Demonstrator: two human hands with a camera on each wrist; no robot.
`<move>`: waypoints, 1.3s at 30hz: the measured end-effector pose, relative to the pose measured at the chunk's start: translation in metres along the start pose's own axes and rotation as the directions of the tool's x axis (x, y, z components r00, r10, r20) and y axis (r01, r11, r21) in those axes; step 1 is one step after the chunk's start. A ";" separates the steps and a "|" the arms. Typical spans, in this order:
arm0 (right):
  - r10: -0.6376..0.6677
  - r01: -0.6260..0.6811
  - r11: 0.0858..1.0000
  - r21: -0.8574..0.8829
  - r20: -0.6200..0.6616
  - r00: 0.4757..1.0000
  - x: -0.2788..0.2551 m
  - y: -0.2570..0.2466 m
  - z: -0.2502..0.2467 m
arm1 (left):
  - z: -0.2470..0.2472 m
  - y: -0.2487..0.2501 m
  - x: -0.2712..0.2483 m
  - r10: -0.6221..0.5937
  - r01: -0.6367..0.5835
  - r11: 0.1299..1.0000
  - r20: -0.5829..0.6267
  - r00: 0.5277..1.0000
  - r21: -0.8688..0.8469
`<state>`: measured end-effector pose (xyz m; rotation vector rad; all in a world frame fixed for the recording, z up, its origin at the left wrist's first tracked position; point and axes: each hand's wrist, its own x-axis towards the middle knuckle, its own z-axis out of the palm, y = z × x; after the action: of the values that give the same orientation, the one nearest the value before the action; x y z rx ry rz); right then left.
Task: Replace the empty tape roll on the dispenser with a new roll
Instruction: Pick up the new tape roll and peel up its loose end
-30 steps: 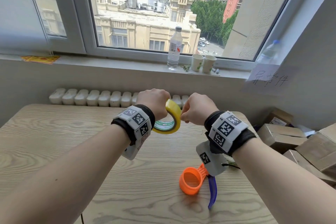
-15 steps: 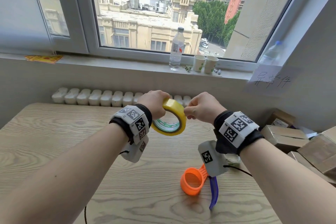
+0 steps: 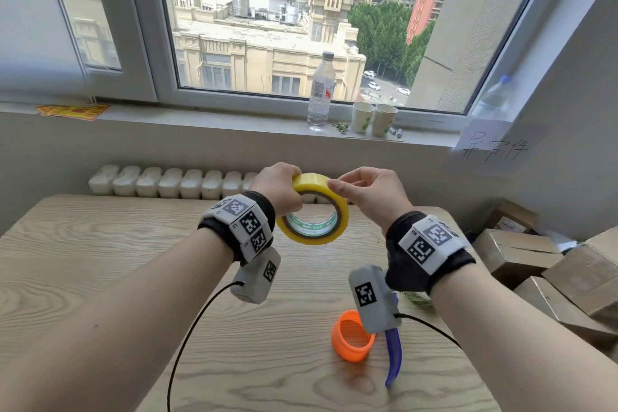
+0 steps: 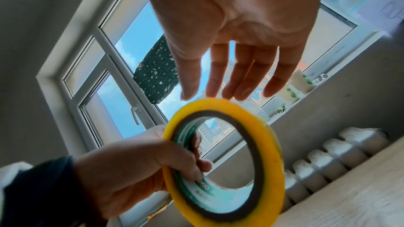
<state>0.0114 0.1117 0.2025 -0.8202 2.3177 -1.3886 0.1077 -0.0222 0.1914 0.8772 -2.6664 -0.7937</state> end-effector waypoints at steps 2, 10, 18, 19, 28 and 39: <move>0.010 -0.010 1.000 0.009 -0.032 0.999 0.001 -0.001 0.003 | 0.000 0.001 0.001 0.007 -0.007 1.000 -0.009 1.000 0.009; 0.000 -0.002 0.977 -0.211 -0.009 1.000 0.001 -0.007 0.007 | 0.000 -0.001 -0.001 0.066 -0.063 0.995 -0.035 0.997 0.080; -0.067 0.049 0.900 -0.433 -0.026 0.997 0.001 -0.004 0.013 | -0.002 -0.006 0.000 0.128 -0.125 0.986 -0.017 0.992 0.114; -0.061 0.040 0.919 -0.392 -0.042 0.997 0.002 -0.001 0.013 | -0.002 -0.006 0.000 0.130 -0.128 0.986 -0.015 0.991 0.103; 0.124 -0.114 0.992 0.060 -0.207 0.970 0.014 -0.006 -0.028 | 0.003 -0.014 -0.017 0.161 -0.167 0.985 0.106 0.981 0.047; 0.016 -0.017 1.000 0.003 0.055 0.998 0.001 -0.005 -0.002 | -0.004 -0.013 -0.005 0.173 -0.168 0.977 0.022 0.985 -0.135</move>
<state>0.0116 0.1105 0.2077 -0.8256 2.2753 -1.3463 0.1189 -0.0296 0.1871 0.5989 -2.6373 -0.9378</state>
